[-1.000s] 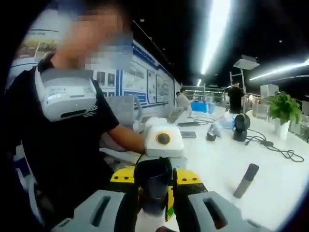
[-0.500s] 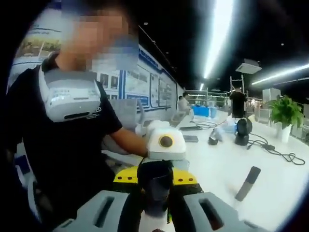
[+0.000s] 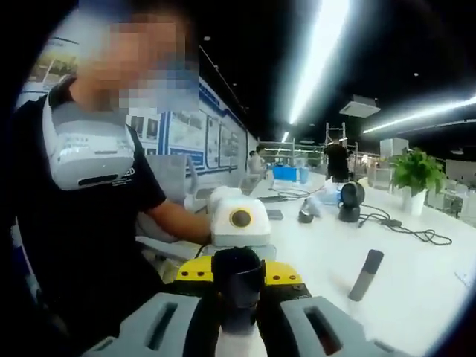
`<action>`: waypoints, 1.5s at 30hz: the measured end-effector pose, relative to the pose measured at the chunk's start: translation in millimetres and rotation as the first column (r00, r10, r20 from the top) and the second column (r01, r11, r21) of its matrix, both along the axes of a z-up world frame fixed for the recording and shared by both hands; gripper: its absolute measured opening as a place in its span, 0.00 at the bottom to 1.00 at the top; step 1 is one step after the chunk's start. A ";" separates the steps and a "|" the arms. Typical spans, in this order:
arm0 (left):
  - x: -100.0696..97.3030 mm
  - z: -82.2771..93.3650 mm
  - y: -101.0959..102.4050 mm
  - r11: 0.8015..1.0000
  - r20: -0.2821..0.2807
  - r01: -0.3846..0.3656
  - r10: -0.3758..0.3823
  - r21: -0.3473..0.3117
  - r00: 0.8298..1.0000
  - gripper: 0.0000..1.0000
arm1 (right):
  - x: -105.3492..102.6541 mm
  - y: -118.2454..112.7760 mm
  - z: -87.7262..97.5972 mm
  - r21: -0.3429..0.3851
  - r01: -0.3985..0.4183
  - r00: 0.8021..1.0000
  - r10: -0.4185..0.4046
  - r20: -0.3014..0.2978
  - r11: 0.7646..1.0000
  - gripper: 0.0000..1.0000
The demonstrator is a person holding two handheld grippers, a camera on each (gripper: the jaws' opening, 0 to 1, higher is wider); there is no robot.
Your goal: Pick up cosmetic bottle twist off cap place on table pick up cap screw tight cap place on table
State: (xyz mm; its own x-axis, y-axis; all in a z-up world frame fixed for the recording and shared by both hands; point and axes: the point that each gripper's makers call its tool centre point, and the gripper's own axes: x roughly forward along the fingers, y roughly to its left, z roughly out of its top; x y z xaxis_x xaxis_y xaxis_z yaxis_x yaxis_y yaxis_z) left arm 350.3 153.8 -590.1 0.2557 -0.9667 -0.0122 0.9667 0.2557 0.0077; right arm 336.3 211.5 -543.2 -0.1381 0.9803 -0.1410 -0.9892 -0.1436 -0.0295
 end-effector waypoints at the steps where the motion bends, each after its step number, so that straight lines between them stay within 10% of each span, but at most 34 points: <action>1: -0.1 -0.1 -0.2 1.000 -0.002 -0.001 0.001 0.000 1.000 0.15 | -0.2 -0.1 -0.3 -0.001 0.016 1.000 -0.016 0.005 1.000 0.13; 30: 5.6 -2.2 0.0 0.999 0.013 -0.033 0.033 0.022 0.999 0.14 | 12.0 -7.6 -0.9 0.037 0.372 0.928 -0.372 -0.012 0.928 0.14; 40: 7.7 -3.2 1.4 0.999 0.013 -0.044 0.044 0.023 0.999 0.14 | 15.8 -9.3 0.0 0.045 0.512 0.859 -0.512 -0.012 0.858 0.14; 45: 5.4 -3.1 -0.2 0.999 0.015 -0.032 0.032 0.022 0.999 0.14 | 15.3 -10.1 1.0 0.057 0.491 0.871 -0.491 -0.014 0.869 0.15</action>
